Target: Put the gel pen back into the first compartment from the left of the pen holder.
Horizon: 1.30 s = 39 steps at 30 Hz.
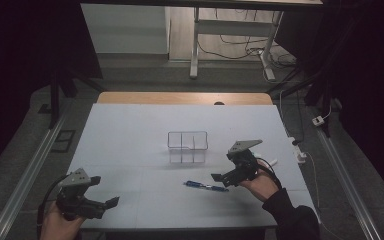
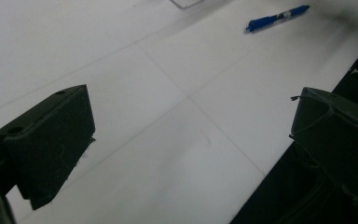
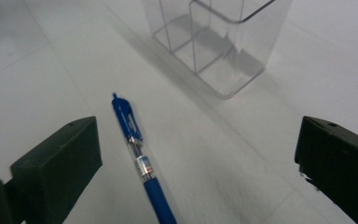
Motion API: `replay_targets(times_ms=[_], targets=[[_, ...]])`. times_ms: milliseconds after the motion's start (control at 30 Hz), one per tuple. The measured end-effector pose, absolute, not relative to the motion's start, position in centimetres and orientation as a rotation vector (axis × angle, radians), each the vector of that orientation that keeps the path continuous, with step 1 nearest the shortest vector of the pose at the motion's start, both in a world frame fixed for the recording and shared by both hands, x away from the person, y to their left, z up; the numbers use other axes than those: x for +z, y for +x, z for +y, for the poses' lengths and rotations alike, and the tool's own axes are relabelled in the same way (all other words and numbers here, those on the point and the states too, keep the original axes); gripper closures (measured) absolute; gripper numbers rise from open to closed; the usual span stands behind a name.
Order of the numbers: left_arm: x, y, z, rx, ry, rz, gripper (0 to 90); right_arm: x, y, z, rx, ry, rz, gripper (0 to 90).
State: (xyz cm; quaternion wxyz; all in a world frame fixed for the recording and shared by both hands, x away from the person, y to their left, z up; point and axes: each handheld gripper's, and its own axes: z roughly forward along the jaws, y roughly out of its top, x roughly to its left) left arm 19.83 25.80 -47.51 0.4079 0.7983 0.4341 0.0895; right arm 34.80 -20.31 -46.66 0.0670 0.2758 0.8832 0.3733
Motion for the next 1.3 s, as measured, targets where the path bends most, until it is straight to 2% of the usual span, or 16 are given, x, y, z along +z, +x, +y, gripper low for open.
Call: replay_targets(times_ms=[333, 767, 1067, 1300], targets=[[-47.7, 18.2, 27.0, 0.245, 1.989, 1.129, 0.0, -48.0, 34.0, -19.4, 0.998, 0.737, 2.736, 0.0], [-47.8, 18.2, 27.1, 0.227, 2.001, 1.138, 0.0, -50.5, 33.6, -18.7, 0.807, 0.689, 2.854, 0.7], [-47.8, 18.3, 27.0, 0.218, 2.011, 1.137, 0.0, -51.0, 33.3, -18.5, 0.715, 0.528, 2.894, 27.8], [-47.8, 18.3, 26.8, 0.221, 2.024, 1.136, 0.0, -50.6, 33.4, -18.3, 0.715, 0.433, 2.924, 59.5]])
